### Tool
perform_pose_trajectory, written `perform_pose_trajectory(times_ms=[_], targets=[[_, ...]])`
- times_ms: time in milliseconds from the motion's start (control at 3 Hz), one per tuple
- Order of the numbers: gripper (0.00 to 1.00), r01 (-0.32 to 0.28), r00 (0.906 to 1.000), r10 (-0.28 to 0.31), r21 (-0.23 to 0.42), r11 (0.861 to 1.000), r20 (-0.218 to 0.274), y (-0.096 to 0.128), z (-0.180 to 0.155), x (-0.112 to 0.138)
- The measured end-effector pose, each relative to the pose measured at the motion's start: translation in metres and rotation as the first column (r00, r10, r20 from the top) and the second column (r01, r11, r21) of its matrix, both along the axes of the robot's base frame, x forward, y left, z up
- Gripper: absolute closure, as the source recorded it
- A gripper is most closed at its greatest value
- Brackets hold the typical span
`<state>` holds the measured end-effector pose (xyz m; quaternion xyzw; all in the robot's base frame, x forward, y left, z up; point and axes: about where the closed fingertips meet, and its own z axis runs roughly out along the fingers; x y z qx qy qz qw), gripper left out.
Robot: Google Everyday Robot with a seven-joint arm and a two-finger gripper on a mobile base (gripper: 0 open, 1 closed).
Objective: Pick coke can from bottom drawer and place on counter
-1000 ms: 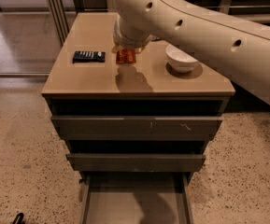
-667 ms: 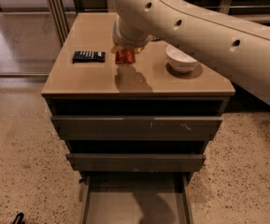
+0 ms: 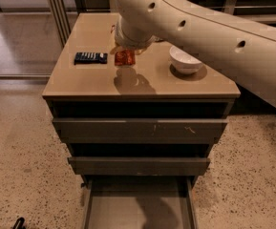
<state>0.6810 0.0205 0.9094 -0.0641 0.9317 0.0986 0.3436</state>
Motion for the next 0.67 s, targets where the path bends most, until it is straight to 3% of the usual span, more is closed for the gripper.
perform_pose_trajectory(times_ms=[333, 667], targets=[[0.00, 0.000, 1.0000, 0.000, 0.000, 1.000, 0.000, 0.0000, 0.0000, 0.0000], [0.00, 0.000, 1.0000, 0.000, 0.000, 1.000, 0.000, 0.0000, 0.0000, 0.0000]])
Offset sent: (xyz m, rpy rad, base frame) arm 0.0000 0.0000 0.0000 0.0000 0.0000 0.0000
